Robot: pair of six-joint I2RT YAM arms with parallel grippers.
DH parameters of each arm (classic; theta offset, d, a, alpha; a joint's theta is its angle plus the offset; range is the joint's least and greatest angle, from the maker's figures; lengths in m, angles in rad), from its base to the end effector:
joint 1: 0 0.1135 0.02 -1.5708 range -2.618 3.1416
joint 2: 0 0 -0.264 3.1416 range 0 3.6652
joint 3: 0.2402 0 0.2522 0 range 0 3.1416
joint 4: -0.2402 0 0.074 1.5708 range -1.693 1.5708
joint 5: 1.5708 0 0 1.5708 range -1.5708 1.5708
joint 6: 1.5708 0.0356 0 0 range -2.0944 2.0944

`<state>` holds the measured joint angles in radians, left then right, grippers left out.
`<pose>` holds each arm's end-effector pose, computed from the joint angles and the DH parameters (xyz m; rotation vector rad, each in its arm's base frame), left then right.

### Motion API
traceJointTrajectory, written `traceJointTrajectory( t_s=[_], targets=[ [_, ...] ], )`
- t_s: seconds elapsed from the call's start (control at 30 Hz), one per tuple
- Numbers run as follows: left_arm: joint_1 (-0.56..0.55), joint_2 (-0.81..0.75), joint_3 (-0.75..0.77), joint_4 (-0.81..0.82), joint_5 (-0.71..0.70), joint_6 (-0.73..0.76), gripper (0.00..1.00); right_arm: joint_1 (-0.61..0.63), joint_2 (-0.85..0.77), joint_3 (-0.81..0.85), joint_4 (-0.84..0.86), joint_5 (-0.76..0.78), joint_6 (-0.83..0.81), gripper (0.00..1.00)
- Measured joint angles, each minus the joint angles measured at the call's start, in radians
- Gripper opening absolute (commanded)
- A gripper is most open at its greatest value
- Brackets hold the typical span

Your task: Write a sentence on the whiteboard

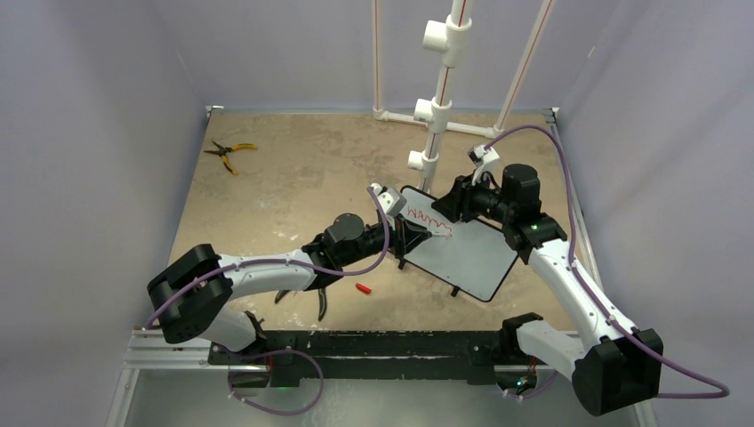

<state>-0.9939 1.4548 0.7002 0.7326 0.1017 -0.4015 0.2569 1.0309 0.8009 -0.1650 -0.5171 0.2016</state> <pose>0.1706 -0.2688 0.2492 0.5832 1.6179 -1.1465 0.2212 0.0763 0.3021 -0.4012 1.9577 0.8049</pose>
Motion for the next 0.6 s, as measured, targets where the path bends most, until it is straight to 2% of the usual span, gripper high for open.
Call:
traceJointTrajectory(
  t_s=[0.6],
  targets=[
    [-0.002, 0.0, 0.012, 0.008, -0.009, 0.001, 0.0, 0.0, 0.0, 0.0, 0.0, 0.0, 0.0, 0.45]
  ],
)
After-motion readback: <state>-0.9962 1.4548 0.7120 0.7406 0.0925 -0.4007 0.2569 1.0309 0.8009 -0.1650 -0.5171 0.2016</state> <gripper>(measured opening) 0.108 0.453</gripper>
